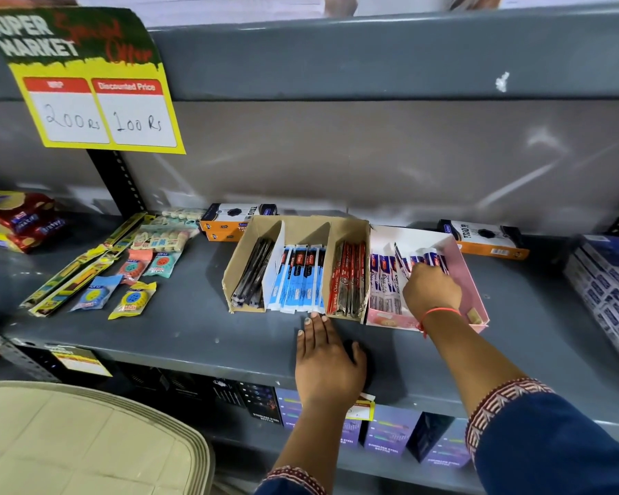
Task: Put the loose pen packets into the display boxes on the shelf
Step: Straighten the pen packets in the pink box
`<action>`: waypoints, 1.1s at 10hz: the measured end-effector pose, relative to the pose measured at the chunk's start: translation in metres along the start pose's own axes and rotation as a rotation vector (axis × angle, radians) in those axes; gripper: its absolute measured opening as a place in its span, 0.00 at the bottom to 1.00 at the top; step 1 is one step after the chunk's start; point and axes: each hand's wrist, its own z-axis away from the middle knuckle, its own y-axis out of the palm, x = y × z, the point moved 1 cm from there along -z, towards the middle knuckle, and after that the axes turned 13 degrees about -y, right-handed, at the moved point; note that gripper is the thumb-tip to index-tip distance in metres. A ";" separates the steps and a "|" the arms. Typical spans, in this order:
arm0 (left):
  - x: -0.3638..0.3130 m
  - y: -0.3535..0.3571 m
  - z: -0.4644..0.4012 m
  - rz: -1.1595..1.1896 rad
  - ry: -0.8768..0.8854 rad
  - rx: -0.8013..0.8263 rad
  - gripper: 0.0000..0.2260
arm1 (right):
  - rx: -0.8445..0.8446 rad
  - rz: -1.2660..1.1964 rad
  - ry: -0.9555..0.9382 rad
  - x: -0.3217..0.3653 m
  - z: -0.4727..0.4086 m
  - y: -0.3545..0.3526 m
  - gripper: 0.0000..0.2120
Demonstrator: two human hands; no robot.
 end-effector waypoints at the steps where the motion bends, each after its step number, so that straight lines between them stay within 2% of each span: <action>1: 0.000 0.000 0.000 0.003 0.001 0.002 0.31 | -0.006 -0.085 0.033 -0.001 0.000 0.001 0.13; 4: 0.000 0.000 0.000 -0.009 0.000 0.004 0.31 | 0.049 -0.453 0.179 -0.011 -0.013 0.002 0.17; 6: 0.000 -0.001 0.000 -0.009 -0.002 0.004 0.31 | 0.116 -0.553 0.221 -0.015 -0.018 0.004 0.18; 8: -0.001 -0.001 0.001 0.000 -0.004 0.007 0.31 | 0.113 -0.356 0.126 -0.016 -0.011 0.009 0.10; 11: -0.001 -0.001 0.000 0.002 0.004 0.029 0.31 | 0.055 -0.167 0.067 -0.017 0.009 -0.009 0.15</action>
